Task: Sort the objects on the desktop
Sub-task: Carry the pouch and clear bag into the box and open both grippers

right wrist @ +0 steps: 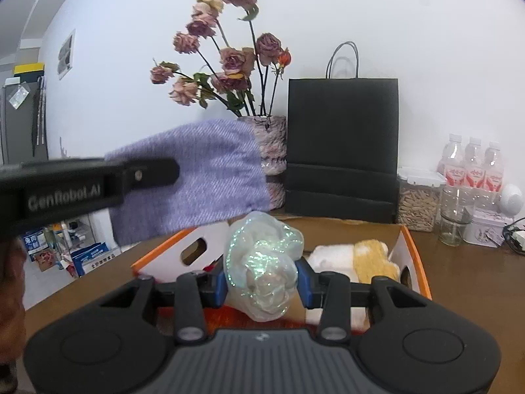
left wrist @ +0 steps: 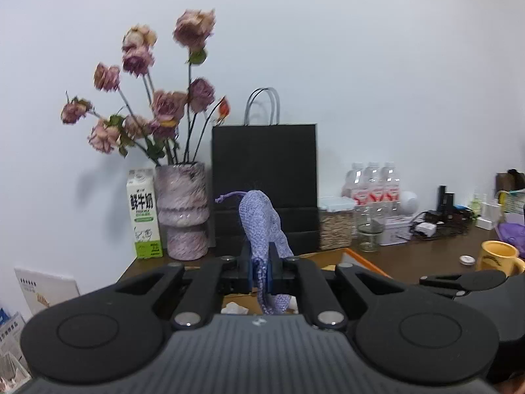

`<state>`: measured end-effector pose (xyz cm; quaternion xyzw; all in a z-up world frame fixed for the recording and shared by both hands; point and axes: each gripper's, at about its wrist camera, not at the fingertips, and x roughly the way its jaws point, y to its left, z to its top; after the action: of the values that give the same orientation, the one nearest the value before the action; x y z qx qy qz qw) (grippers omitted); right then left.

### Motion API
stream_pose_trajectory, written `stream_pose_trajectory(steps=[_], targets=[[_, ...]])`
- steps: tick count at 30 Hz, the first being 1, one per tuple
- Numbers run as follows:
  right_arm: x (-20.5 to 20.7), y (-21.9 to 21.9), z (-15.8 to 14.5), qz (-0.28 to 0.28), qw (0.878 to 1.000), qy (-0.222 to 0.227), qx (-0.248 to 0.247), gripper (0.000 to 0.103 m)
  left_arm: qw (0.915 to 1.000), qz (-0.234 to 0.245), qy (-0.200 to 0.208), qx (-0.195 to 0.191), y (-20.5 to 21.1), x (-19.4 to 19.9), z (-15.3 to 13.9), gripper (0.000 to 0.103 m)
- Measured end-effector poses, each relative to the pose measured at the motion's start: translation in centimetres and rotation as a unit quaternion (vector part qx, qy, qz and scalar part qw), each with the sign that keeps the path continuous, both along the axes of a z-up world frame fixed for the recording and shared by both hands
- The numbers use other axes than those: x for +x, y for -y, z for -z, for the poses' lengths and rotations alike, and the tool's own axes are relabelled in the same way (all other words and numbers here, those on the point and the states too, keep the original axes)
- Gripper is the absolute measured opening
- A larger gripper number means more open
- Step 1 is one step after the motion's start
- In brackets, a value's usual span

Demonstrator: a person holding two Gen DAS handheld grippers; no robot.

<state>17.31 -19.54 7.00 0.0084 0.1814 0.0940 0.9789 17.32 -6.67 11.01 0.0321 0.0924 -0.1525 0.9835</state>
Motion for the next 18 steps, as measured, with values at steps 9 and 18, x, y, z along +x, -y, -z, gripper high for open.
stream_pose_trajectory(steps=[9, 18], targets=[[7.2, 0.0, 2.0, 0.004, 0.999, -0.039, 0.004, 0.040, 0.9966, -0.038, -0.073, -0.009, -0.5, 7.2, 3.2, 0.008], [10.9, -0.8, 5.4, 0.004, 0.995, -0.096, -0.022, 0.041, 0.9833, -0.054, -0.174, 0.003, -1.2, 11.8, 7.5, 0.008]])
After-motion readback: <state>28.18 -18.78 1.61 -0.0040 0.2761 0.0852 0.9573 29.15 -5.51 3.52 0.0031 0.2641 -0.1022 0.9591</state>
